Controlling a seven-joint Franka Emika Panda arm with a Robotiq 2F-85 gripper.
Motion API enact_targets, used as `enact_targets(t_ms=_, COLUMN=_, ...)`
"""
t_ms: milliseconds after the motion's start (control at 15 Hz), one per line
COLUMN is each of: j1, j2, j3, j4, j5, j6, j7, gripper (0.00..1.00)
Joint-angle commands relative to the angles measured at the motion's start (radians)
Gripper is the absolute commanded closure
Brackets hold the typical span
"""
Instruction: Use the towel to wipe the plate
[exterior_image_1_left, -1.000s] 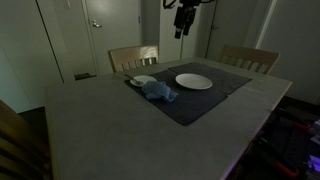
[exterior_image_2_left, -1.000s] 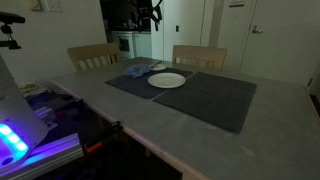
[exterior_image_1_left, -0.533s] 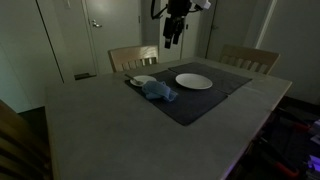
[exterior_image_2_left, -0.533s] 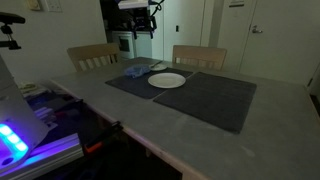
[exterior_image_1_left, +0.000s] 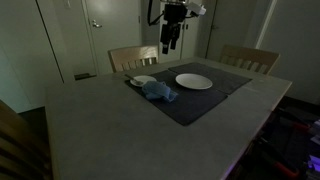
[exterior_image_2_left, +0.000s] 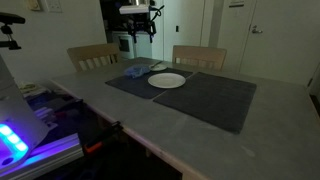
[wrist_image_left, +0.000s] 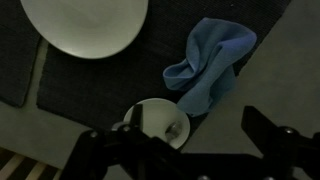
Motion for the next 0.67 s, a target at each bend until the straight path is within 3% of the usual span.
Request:
enact_targets(t_ms=0, j1=0.003, j2=0.02, j3=0.002, j4=0.002, j5=-0.011, j6=0.012, j7=0.029, gripper=0.0)
enact_targets(t_ms=600, j1=0.013, j2=0.123, j3=0.033, j4=-0.009, j5=0.079, j6=0.185, j7=0.147, gripper=0.0)
